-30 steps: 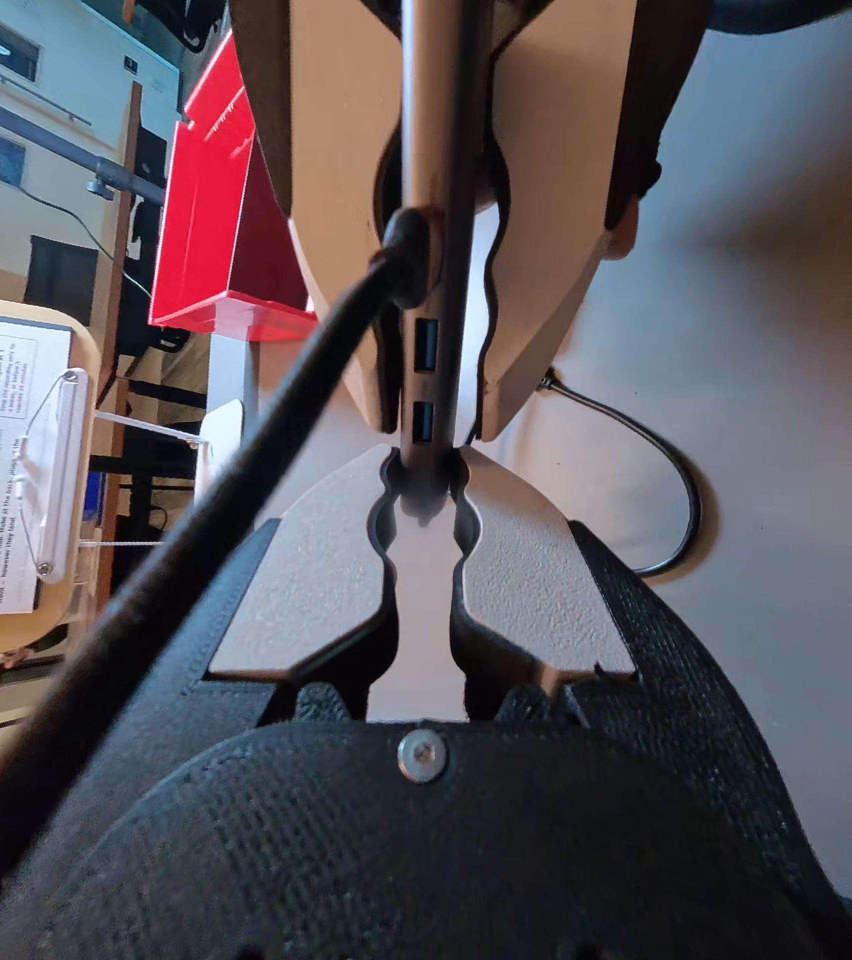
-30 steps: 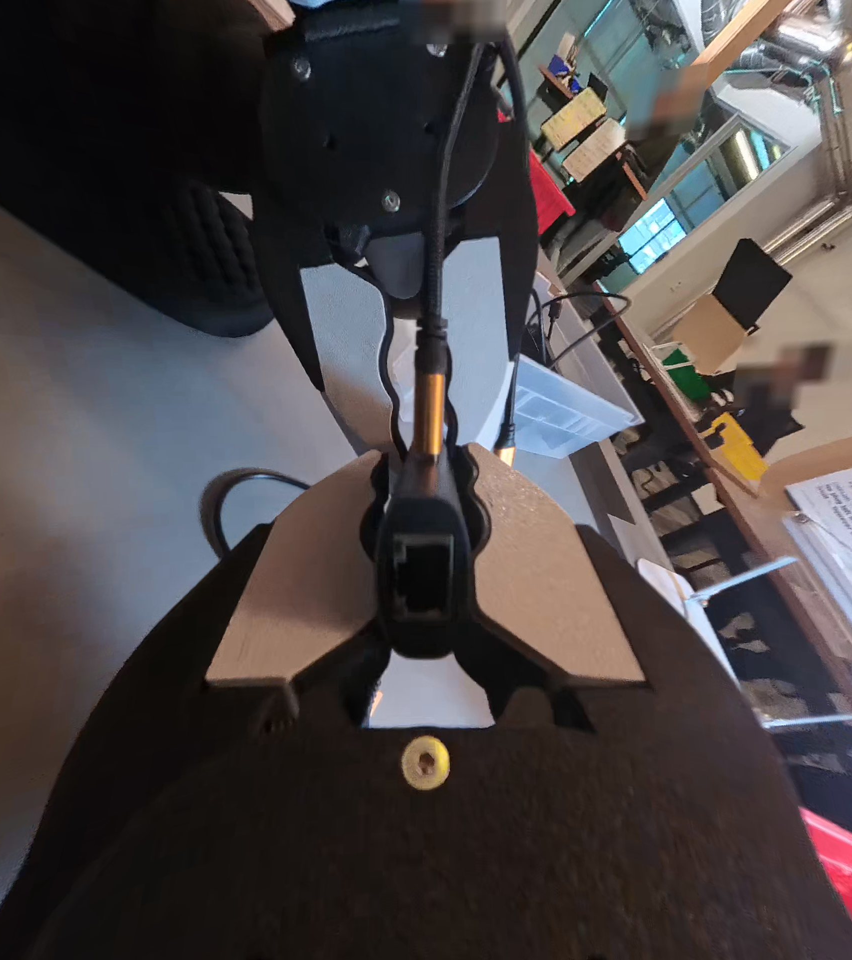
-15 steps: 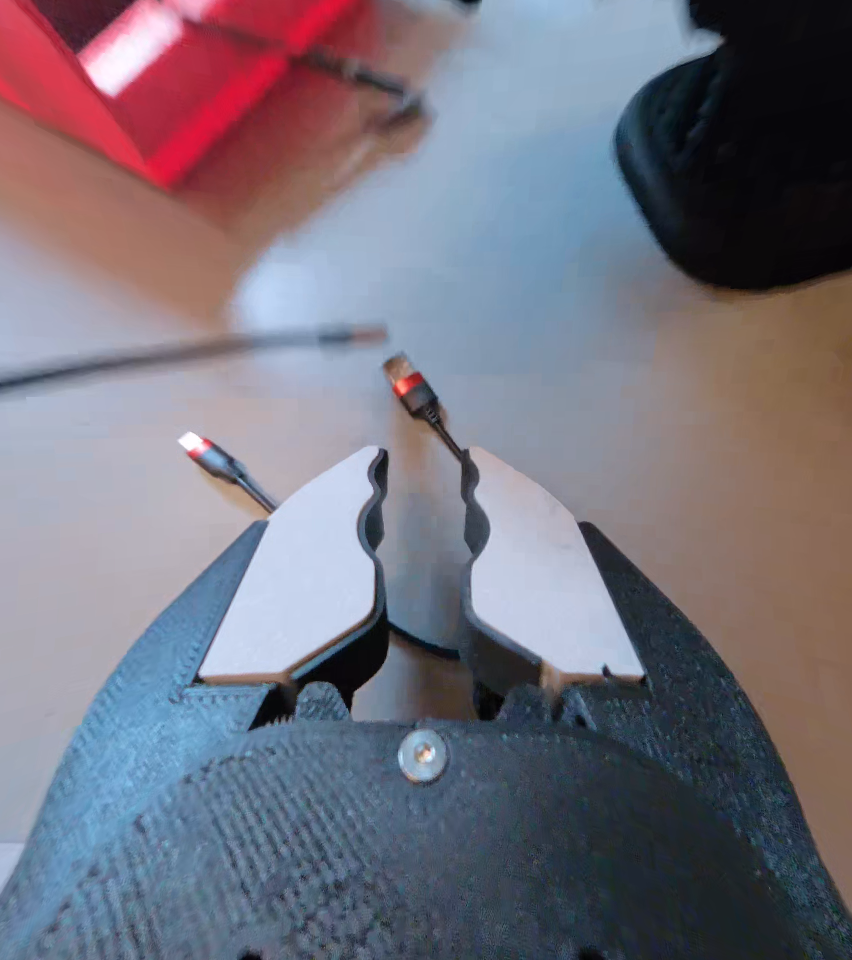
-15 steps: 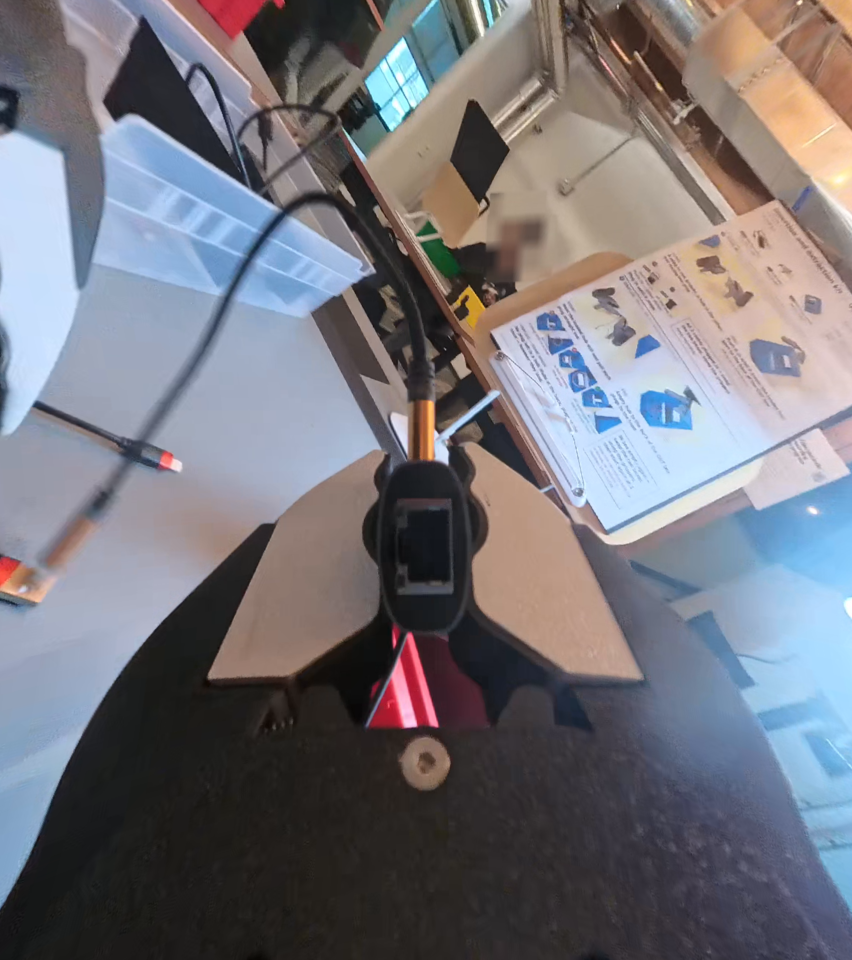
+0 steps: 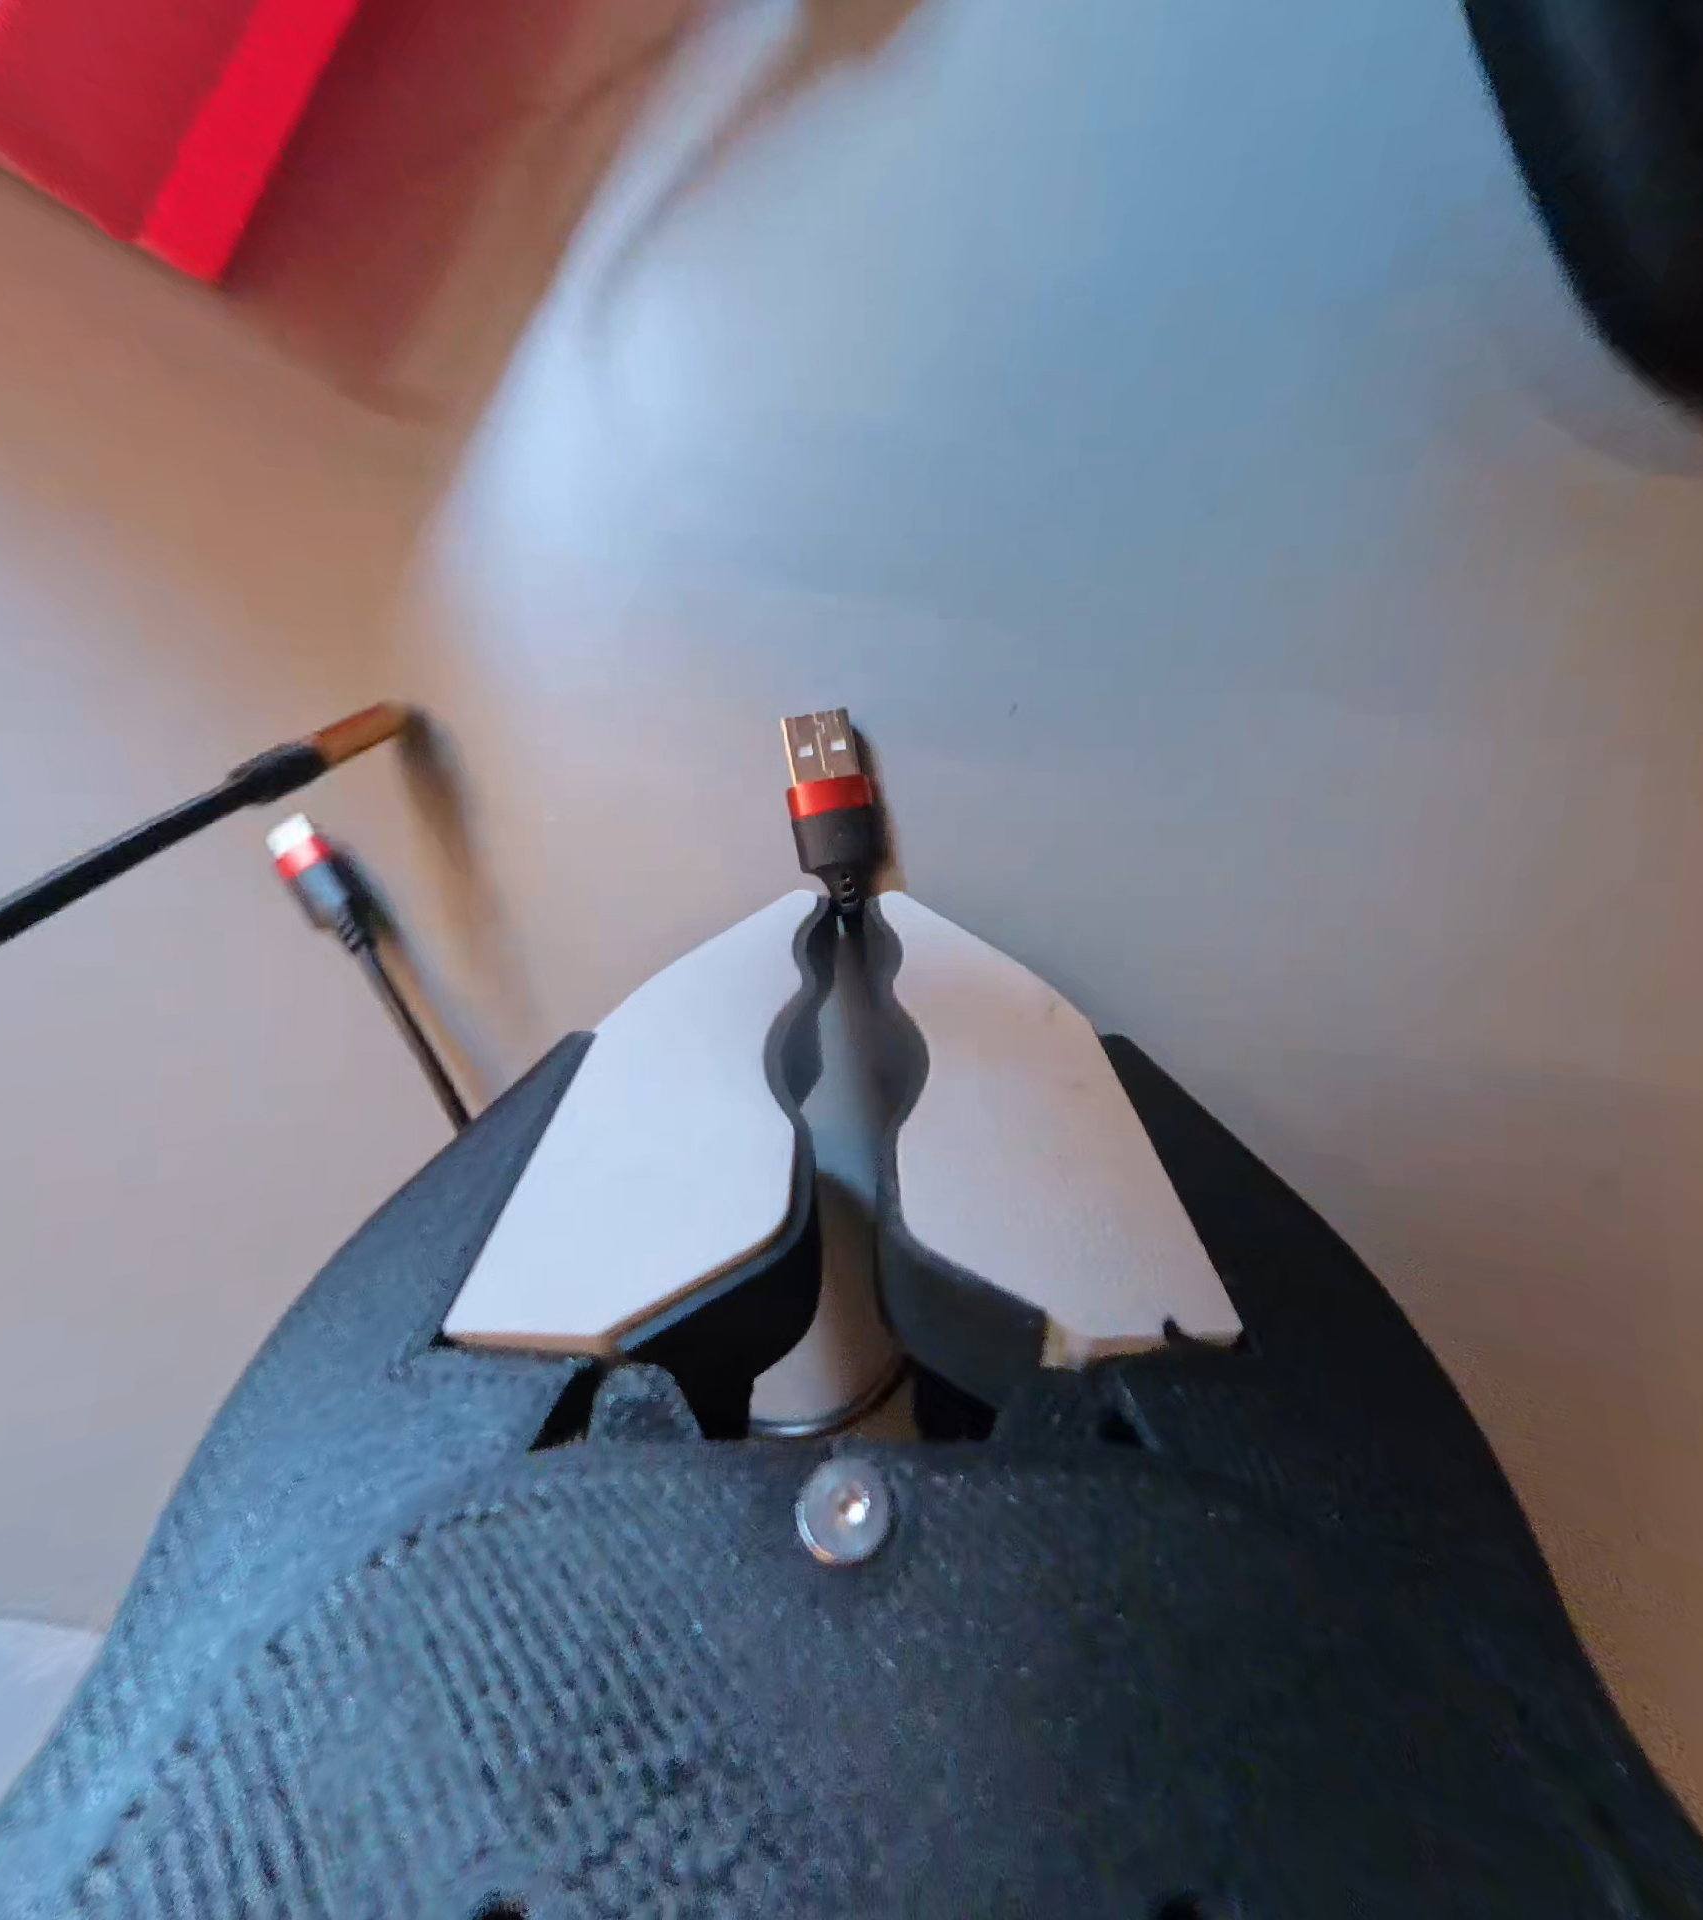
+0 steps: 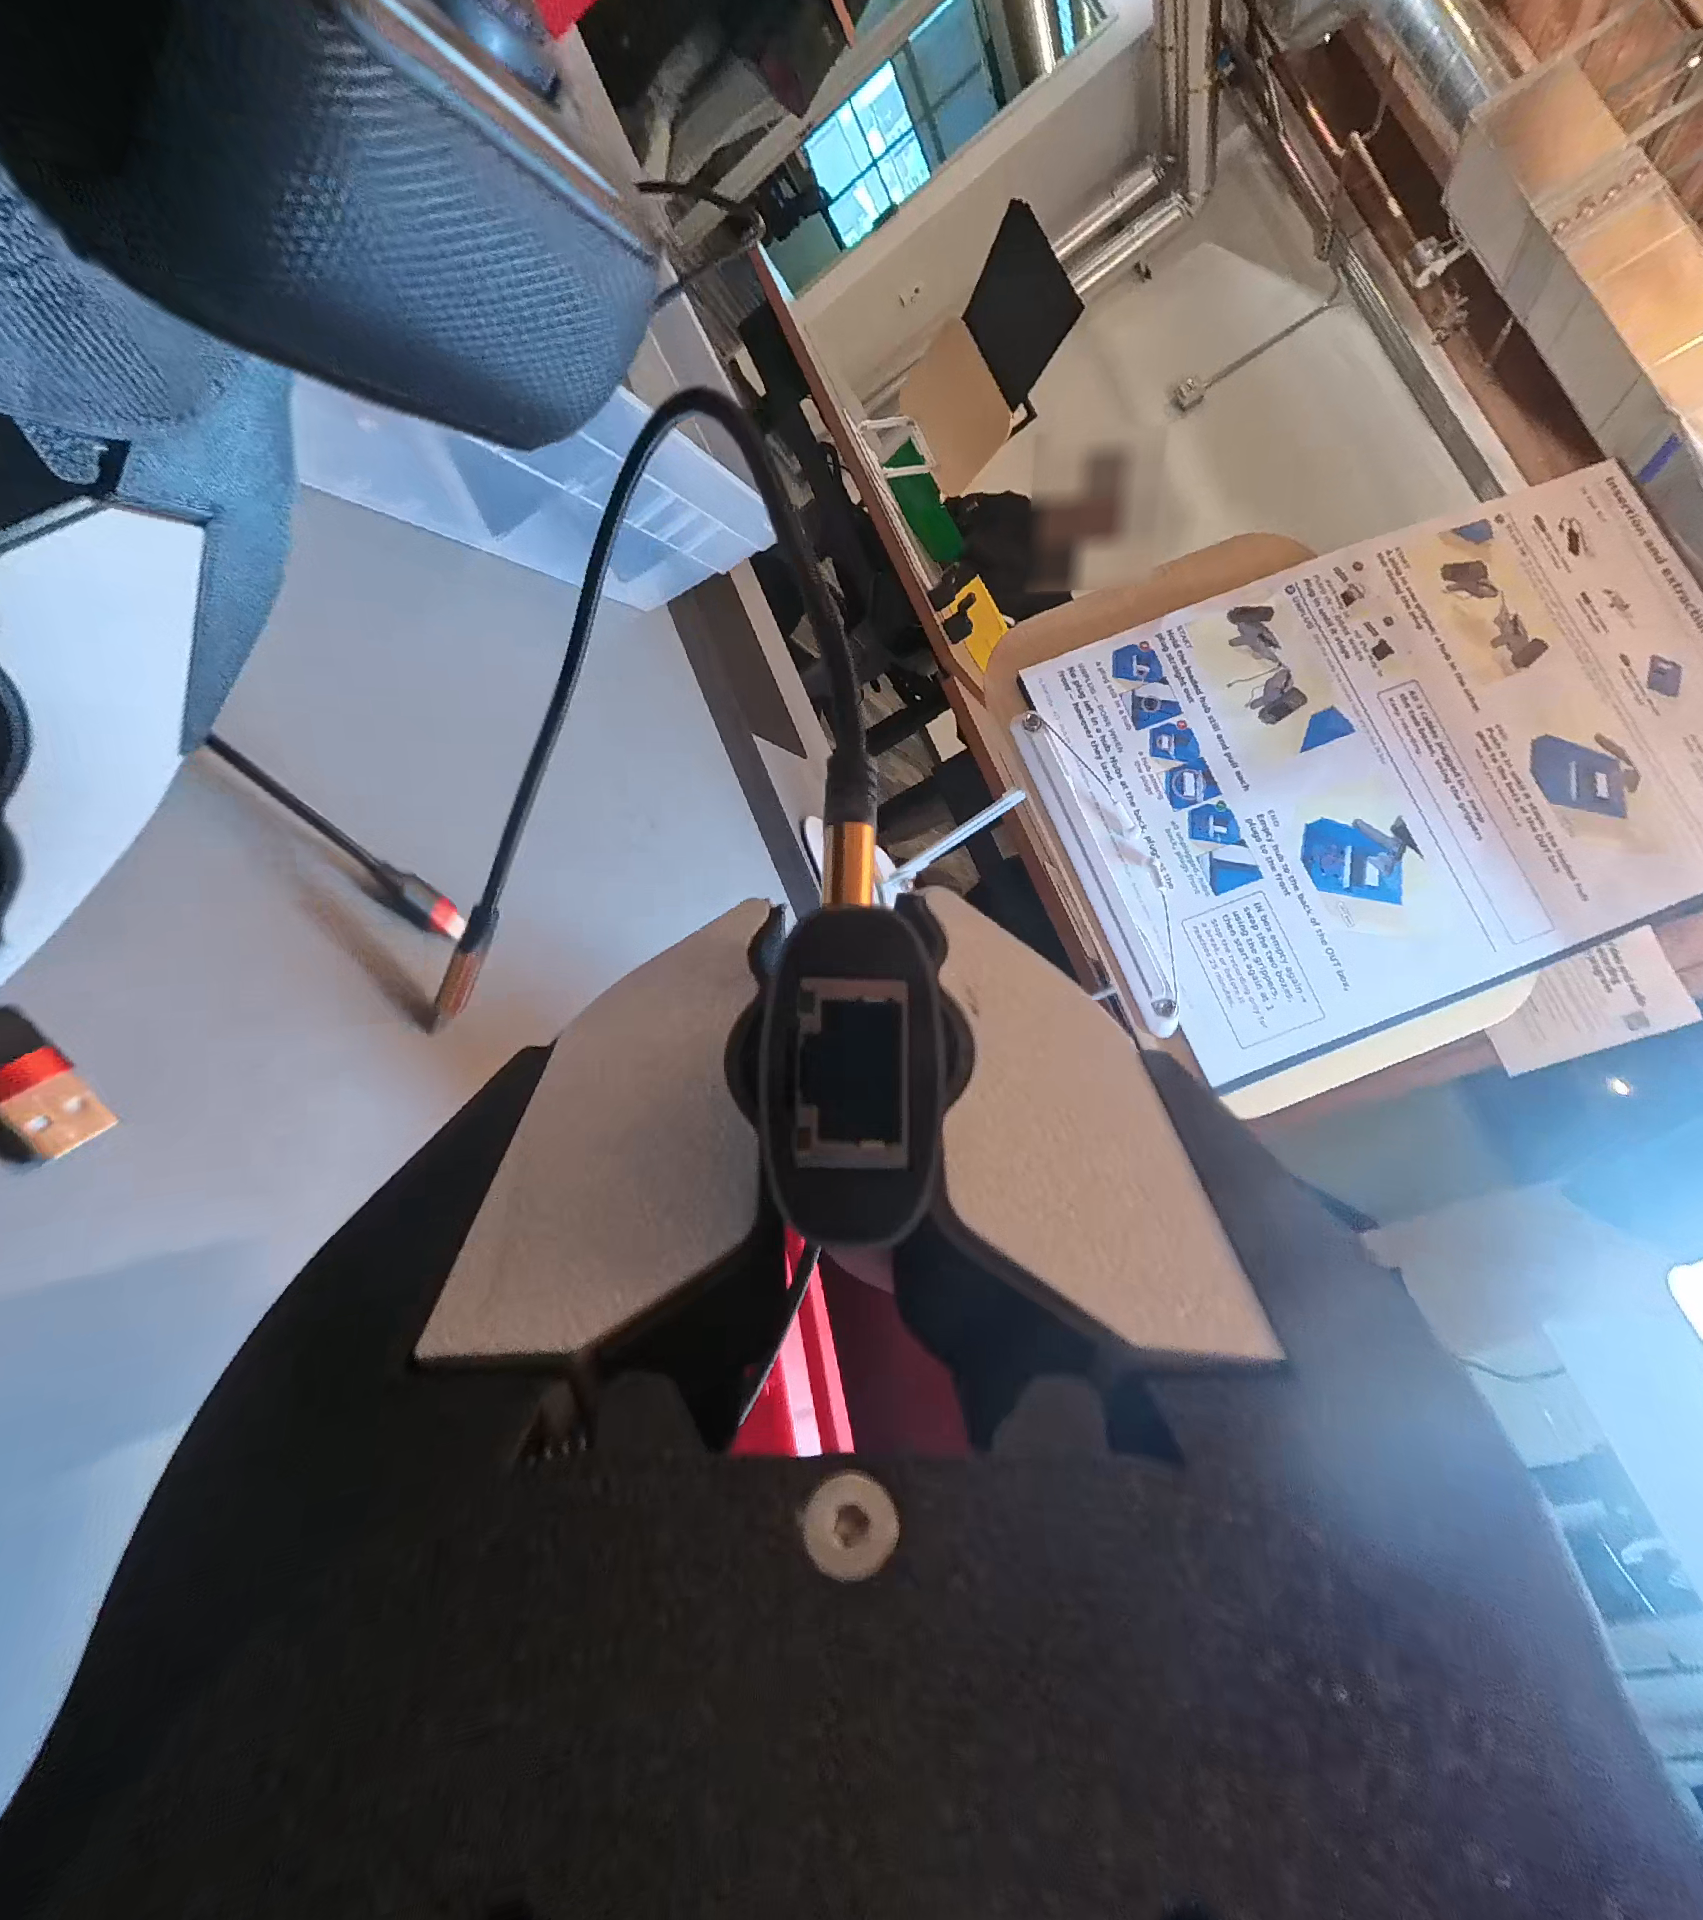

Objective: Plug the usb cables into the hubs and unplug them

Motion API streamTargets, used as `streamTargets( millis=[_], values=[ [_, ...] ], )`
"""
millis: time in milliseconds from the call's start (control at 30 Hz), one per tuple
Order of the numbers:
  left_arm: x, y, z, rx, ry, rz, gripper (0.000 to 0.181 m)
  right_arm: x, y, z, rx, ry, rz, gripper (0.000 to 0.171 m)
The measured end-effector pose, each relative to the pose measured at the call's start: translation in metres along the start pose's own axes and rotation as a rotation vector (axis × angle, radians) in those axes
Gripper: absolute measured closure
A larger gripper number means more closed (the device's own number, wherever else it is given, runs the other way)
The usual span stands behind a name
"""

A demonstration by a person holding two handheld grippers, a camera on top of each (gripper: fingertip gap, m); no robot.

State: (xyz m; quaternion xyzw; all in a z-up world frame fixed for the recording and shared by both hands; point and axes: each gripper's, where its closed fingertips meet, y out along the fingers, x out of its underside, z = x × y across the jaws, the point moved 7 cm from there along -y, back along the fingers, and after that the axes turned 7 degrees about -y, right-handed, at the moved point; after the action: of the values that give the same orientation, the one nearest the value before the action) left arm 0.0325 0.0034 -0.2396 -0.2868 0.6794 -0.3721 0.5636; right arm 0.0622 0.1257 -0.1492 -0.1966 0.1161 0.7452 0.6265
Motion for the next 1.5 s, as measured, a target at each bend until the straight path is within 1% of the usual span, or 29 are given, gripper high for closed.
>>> streamTargets(
  millis=[67,133,200,233,333,400,433,500,567,633,700,800,867,967,1033,1133,1200,1300,1333,1367,1400,1433,1467,1500],
  values=[
    [0.008,-0.005,-0.006,-0.001,0.011,-0.012,0.176,-0.005,-0.003,0.001,0.009,-0.010,0.025,0.151],
    [0.016,-0.016,-0.012,0.068,-0.017,0.008,0.176,-0.011,-0.007,0.003,0.016,-0.008,0.059,0.151],
    [0.024,-0.037,-0.021,0.128,-0.068,0.043,0.177,-0.019,-0.011,0.005,0.026,-0.005,0.098,0.151],
    [0.029,-0.052,-0.022,0.204,-0.076,0.058,0.177,-0.023,-0.013,0.006,0.031,-0.007,0.113,0.151],
    [0.044,-0.108,-0.032,0.360,-0.125,0.183,0.176,-0.031,-0.017,0.007,0.038,-0.026,0.145,0.151],
    [0.056,-0.148,-0.039,0.405,-0.126,0.312,0.176,-0.033,-0.018,0.007,0.036,-0.030,0.158,0.151],
    [0.062,-0.168,-0.043,0.409,-0.122,0.385,0.176,-0.034,-0.019,0.007,0.031,-0.029,0.167,0.151],
    [0.069,-0.202,-0.059,0.344,-0.155,0.524,0.176,-0.035,-0.019,0.006,0.014,-0.024,0.188,0.151],
    [0.068,-0.222,-0.077,0.273,-0.226,0.595,0.177,-0.039,-0.019,0.004,-0.007,-0.021,0.218,0.151],
    [0.057,-0.217,-0.086,0.197,-0.227,0.538,0.176,-0.047,-0.020,-0.001,-0.040,-0.017,0.259,0.151],
    [0.038,-0.193,-0.089,0.150,-0.196,0.465,0.176,-0.059,-0.021,-0.008,-0.077,-0.015,0.309,0.151],
    [0.015,-0.141,-0.080,0.272,-0.142,0.332,0.176,-0.076,-0.022,-0.020,-0.127,-0.025,0.366,0.151],
    [0.009,-0.106,-0.068,0.355,-0.075,0.255,0.176,-0.082,-0.023,-0.027,-0.161,-0.007,0.396,0.151],
    [0.008,-0.076,-0.048,0.433,0.011,0.243,0.174,-0.085,-0.023,-0.034,-0.212,0.048,0.433,0.151],
    [0.007,-0.069,-0.037,0.444,0.049,0.277,0.157,-0.087,-0.022,-0.037,-0.240,0.081,0.452,0.151],
    [0.002,-0.070,-0.028,0.388,0.100,0.415,0.145,-0.087,-0.020,-0.040,-0.273,0.138,0.477,0.151],
    [0.003,-0.069,-0.027,0.296,0.154,0.438,0.146,-0.085,-0.019,-0.039,-0.270,0.161,0.477,0.151],
    [0.000,-0.070,-0.031,0.183,0.167,0.496,0.154,-0.079,-0.019,-0.034,-0.266,0.216,0.483,0.151],
    [-0.001,-0.070,-0.034,0.144,0.159,0.497,0.149,-0.079,-0.019,-0.033,-0.268,0.231,0.490,0.151],
    [-0.001,-0.069,-0.036,0.126,0.156,0.492,0.145,-0.079,-0.020,-0.032,-0.273,0.247,0.498,0.150],
    [-0.001,-0.070,-0.034,0.143,0.163,0.499,0.143,-0.079,-0.020,-0.032,-0.275,0.257,0.503,0.150],
    [-0.003,-0.072,-0.031,0.154,0.175,0.539,0.144,-0.080,-0.019,-0.033,-0.278,0.256,0.505,0.150],
    [-0.005,-0.075,-0.026,0.155,0.202,0.586,0.147,-0.080,-0.019,-0.035,-0.286,0.250,0.504,0.150],
    [-0.007,-0.077,-0.021,0.146,0.236,0.617,0.155,-0.080,-0.018,-0.037,-0.291,0.245,0.501,0.150]
  ],
)
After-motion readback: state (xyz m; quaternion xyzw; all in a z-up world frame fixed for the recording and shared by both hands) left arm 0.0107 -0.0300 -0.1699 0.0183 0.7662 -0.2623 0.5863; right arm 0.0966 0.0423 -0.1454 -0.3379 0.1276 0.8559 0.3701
